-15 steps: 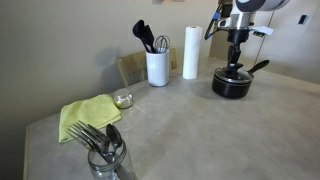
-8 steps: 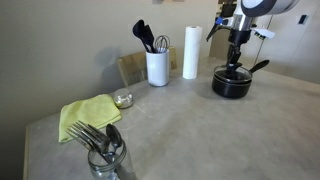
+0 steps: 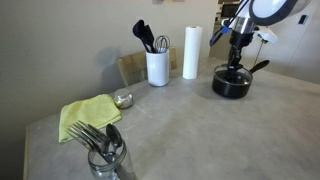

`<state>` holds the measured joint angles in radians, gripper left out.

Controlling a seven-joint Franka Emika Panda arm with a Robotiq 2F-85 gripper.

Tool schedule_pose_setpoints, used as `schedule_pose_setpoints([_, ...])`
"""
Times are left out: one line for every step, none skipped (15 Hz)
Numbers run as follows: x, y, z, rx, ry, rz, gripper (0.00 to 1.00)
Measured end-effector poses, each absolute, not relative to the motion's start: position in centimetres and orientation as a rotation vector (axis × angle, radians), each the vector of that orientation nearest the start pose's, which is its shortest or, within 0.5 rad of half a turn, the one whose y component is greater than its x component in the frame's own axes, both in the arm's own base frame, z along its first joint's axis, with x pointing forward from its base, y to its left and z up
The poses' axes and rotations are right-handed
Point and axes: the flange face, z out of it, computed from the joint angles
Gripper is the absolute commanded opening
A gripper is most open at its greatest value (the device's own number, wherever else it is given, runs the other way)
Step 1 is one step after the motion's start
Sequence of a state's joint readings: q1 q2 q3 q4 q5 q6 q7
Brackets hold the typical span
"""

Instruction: Pick the lid and put it on the pot

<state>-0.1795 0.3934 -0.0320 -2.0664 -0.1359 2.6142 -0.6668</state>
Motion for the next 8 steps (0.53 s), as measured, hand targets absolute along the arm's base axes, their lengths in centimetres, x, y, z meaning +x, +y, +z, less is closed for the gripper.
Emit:
schedule_pose_setpoints([59.2,-11.9,25.5,-3.167,-0.906,-0.162,0.12])
schedule_pose_setpoints([58.9,-11.4,25.5,-3.183,-0.888,-0.158,0.12])
schedule_pose_setpoints([58.7,-11.0,25.5,-3.197,-0.868,-0.154,0.12])
schedule_pose_setpoints([58.6,-10.7,25.5,-3.209,-0.847,-0.15,0.12])
schedule_pose_setpoints([58.5,-10.3,25.5,-3.221,-0.825,-0.146,0.12])
schedule_pose_setpoints([58.4,-10.1,25.4,-3.229,-0.805,-0.145,0.12])
schedule_pose_setpoints([58.4,-9.9,25.3,-3.237,-0.783,-0.144,0.12])
schedule_pose_setpoints([58.3,-9.8,25.3,-3.241,-0.759,-0.142,0.12])
